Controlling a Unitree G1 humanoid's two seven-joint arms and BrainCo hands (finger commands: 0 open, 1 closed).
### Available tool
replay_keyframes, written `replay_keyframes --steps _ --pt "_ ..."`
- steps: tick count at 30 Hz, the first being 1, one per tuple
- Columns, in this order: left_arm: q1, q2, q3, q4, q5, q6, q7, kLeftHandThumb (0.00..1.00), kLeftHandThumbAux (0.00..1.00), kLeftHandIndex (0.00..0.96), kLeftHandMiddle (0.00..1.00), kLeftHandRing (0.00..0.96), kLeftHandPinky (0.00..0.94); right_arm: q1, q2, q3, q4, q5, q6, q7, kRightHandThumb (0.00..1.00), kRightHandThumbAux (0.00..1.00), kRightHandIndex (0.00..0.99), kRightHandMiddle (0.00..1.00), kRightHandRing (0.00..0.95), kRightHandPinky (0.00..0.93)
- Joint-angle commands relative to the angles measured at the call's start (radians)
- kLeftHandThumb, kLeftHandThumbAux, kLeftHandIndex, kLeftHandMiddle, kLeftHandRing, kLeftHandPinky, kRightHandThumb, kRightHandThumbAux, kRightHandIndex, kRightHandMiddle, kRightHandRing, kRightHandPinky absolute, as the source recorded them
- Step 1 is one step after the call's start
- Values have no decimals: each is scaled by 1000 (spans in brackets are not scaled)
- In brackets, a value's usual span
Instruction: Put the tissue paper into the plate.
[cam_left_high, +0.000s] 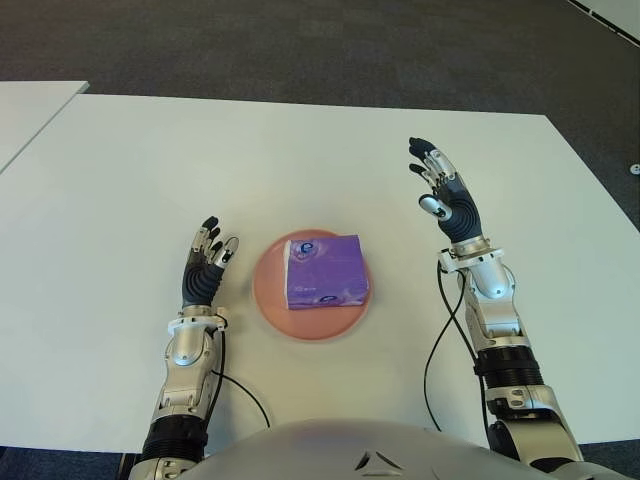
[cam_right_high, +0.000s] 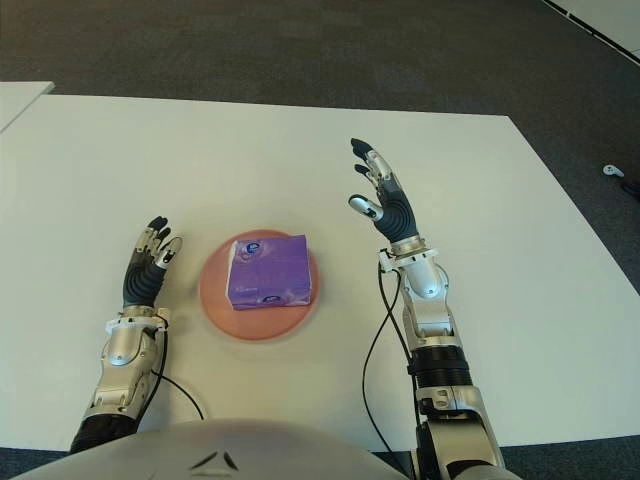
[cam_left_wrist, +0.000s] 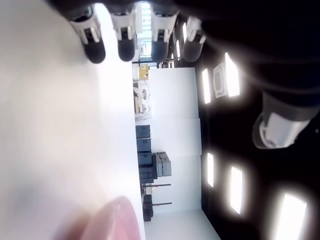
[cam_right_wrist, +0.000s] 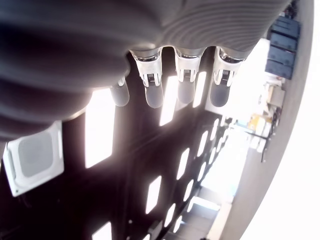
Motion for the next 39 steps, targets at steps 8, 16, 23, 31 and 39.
replay_keyframes --steps 8,16,23,31,39 --pt "33 1 3 35 -16 41 -21 0 494 0 0 0 0 25 35 -24 35 9 -25 24 0 362 0 0 0 0" --pt "29 3 6 35 -20 49 -22 0 502 0 0 0 0 26 44 -28 32 1 -25 26 0 362 0 0 0 0" --pt "27 7 8 38 -21 45 -23 0 503 0 0 0 0 26 50 -30 29 -4 -23 28 0 362 0 0 0 0" --pt "22 11 8 47 -25 38 -28 0 499 0 0 0 0 25 54 -30 29 -8 -22 27 0 362 0 0 0 0" --pt "21 14 5 47 -16 40 -27 0 501 0 0 0 0 25 55 -30 28 -9 -22 26 0 362 0 0 0 0"
